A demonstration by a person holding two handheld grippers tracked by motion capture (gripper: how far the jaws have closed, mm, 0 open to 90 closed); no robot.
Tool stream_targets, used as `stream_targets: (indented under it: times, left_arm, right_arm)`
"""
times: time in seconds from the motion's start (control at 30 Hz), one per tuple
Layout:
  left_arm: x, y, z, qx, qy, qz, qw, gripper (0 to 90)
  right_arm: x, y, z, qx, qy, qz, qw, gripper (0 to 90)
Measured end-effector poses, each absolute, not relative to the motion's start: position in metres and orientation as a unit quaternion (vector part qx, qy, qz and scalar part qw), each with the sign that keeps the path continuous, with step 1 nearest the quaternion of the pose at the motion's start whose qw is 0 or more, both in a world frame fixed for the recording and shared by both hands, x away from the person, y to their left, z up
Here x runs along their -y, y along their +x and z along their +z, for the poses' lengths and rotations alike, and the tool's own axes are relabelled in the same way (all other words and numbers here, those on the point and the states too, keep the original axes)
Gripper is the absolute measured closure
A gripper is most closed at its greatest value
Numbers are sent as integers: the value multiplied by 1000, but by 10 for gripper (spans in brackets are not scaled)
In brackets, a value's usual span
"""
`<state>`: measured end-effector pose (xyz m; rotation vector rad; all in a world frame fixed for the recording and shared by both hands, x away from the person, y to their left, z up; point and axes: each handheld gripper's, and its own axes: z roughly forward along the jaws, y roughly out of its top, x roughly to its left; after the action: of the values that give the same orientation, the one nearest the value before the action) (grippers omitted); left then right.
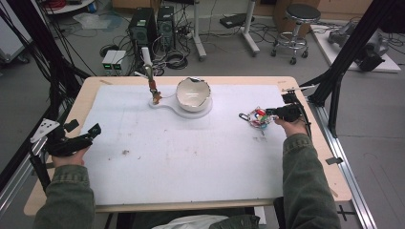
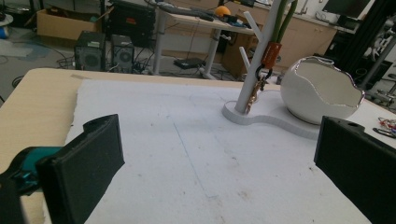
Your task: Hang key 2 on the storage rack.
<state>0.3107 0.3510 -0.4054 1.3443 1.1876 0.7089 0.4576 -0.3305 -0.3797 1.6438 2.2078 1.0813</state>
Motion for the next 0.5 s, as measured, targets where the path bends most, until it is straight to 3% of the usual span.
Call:
stream_targets:
  times: [0.5]
  left_arm:
    - [-351,311,-405,-506,571,302,571,17]
  right_arm:
    - [336,452,-345,-722,537,424,97,900]
